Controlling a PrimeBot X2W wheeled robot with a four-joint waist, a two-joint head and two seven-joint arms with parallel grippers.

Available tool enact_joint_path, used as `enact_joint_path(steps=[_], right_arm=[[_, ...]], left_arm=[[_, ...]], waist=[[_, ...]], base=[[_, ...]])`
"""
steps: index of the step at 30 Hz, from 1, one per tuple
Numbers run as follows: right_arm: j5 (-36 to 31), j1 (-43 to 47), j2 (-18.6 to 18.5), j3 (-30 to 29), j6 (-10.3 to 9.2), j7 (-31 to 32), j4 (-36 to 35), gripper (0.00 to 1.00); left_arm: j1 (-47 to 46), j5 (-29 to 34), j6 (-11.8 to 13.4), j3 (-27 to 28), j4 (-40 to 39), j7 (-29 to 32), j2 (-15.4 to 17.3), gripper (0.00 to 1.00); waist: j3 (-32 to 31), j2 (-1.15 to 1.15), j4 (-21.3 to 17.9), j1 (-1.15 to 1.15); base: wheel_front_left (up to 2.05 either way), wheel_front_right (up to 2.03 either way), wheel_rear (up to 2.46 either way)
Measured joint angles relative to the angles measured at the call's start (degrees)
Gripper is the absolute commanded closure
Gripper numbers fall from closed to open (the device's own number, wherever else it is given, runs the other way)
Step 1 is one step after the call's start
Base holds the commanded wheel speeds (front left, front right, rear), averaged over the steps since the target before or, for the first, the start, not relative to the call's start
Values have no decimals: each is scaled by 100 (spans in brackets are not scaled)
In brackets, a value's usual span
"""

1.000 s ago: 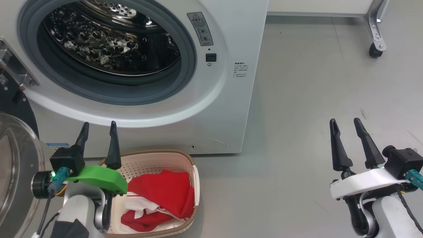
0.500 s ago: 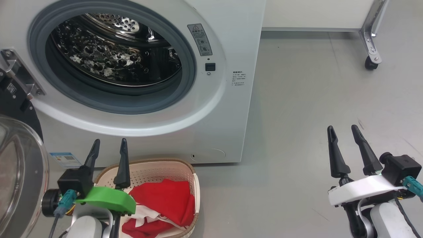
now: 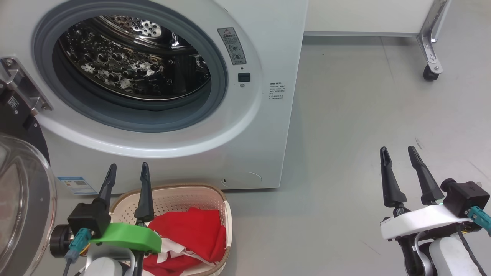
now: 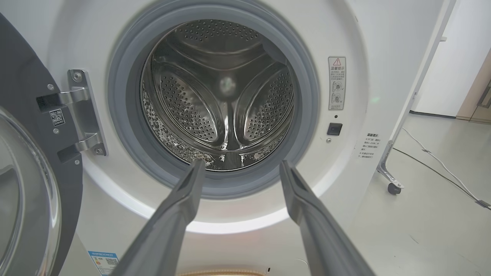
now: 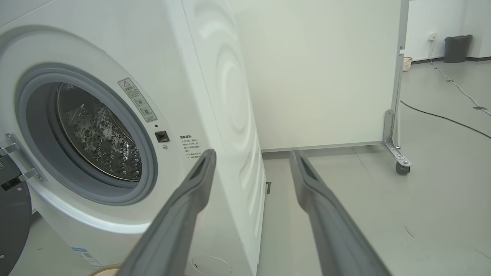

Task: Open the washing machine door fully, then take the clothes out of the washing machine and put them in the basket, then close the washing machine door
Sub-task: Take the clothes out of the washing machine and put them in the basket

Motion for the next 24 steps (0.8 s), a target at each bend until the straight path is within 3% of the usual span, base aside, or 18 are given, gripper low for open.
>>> enact_joint_path(steps=[24], right_arm=[[-33, 2, 2, -21, 0, 0, -33, 0]], left_arm=[[198, -37, 166, -91, -430, 0, 15, 0]], waist=[[82, 0, 9, 0]], base=[[0, 0, 0]])
